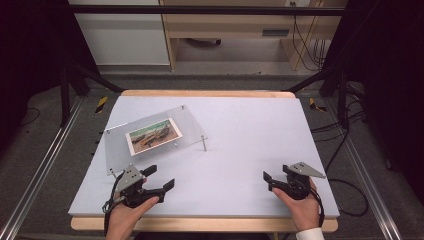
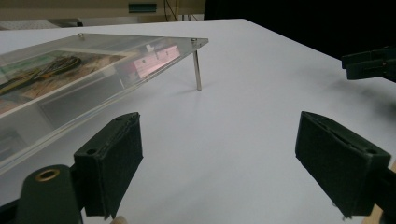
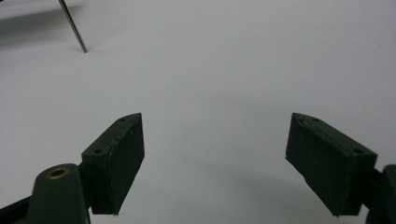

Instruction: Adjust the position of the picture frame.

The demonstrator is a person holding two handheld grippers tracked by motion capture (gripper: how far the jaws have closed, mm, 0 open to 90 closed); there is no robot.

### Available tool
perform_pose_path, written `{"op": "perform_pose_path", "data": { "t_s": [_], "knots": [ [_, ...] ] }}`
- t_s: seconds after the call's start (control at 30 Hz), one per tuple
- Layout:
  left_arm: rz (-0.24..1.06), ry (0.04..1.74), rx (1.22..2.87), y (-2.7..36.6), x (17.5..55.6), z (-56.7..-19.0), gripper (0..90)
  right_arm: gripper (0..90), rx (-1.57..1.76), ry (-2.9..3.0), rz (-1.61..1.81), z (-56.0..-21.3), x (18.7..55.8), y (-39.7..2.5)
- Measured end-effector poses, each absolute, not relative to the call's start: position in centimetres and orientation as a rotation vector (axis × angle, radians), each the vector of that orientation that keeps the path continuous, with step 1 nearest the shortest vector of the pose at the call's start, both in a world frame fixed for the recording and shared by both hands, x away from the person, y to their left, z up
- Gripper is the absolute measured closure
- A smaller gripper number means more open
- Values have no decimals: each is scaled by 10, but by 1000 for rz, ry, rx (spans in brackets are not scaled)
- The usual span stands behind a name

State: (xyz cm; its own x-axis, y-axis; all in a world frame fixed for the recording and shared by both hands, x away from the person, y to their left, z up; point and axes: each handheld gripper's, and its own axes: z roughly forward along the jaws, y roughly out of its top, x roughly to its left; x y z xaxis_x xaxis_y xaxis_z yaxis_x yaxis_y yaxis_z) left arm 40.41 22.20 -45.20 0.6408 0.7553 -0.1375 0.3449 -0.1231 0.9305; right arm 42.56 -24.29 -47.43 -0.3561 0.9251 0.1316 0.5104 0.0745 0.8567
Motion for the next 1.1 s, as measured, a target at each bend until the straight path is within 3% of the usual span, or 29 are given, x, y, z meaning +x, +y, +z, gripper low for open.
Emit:
{"op": "perform_pose_path", "data": {
  "t_s": [1.1],
  "knots": [
    [623, 1069, 1627, 277, 361, -441, 135, 204, 1431, 1906, 1184, -475, 427, -244]
  ]
}}
